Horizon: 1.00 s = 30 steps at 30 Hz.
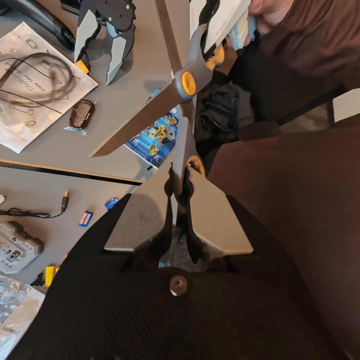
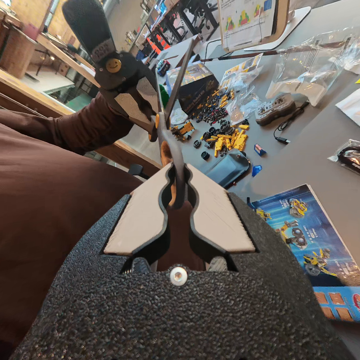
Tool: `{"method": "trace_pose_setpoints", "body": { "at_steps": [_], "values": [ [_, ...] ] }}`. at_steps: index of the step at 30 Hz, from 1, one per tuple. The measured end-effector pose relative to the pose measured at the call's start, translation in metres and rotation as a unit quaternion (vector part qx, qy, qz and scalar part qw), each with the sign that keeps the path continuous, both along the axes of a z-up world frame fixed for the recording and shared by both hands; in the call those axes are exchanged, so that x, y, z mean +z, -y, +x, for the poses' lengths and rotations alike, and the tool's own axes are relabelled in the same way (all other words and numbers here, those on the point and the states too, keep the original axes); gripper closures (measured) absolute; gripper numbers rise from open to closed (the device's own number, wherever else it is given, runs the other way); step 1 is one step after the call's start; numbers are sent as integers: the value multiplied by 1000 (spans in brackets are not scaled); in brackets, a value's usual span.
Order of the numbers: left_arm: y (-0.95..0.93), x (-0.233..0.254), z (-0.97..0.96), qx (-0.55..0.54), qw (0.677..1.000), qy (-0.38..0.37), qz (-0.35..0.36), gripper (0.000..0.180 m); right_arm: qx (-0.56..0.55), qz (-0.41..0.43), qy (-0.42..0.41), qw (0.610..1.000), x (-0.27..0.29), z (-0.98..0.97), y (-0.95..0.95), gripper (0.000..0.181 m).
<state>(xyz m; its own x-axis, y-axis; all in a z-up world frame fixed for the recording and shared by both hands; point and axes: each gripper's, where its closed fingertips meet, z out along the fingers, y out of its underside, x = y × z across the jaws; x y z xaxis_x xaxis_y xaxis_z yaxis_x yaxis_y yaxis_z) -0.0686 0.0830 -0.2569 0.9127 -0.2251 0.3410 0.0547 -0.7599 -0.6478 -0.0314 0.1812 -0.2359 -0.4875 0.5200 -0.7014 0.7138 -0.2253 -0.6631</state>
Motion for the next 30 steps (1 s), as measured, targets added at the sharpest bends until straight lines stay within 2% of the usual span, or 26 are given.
{"method": "trace_pose_setpoints", "body": {
  "at_steps": [3, 6, 8, 10, 13, 18, 21, 24, 25, 28, 30],
  "values": [
    [-2, 2, 2, 9, 1000, 18, 7, 174, -2, -35, -12, 999, 3, 3, 4, 174],
    [-18, 8, 4, 77, 991, 96, 43, 174, -39, -94, -32, 994, 12, -3, 6, 173],
    [-32, 7, 7, 125, 981, 124, 78, 175, -19, -138, -34, 990, 15, -3, 20, 173],
    [-43, 1, 21, 125, 982, 112, 85, 173, 10, -106, -25, 994, 5, -6, 49, 170],
    [-43, -5, 24, 101, 989, 81, 76, 175, 62, -56, 0, 996, -10, 0, 68, 168],
    [-27, 0, 21, -4, 997, -48, 60, 175, 96, 40, -10, 995, -10, -4, 70, 171],
    [-18, 10, -10, -3, 990, -131, 60, 175, 84, 76, -15, 993, -8, -7, 44, 171],
    [-1, 9, -31, -33, 968, -245, 36, 171, 63, 83, -27, 994, 2, -7, 17, 172],
    [2, 8, -30, -46, 962, -267, 32, 175, 70, 95, -28, 993, 2, -5, 16, 172],
    [4, -2, -29, -47, 955, -293, 5, 176, 83, 112, -25, 990, -5, -2, 18, 172],
    [0, -7, -24, -21, 966, -258, 6, 176, 79, 66, -27, 994, -4, -4, 22, 172]
  ]
}}
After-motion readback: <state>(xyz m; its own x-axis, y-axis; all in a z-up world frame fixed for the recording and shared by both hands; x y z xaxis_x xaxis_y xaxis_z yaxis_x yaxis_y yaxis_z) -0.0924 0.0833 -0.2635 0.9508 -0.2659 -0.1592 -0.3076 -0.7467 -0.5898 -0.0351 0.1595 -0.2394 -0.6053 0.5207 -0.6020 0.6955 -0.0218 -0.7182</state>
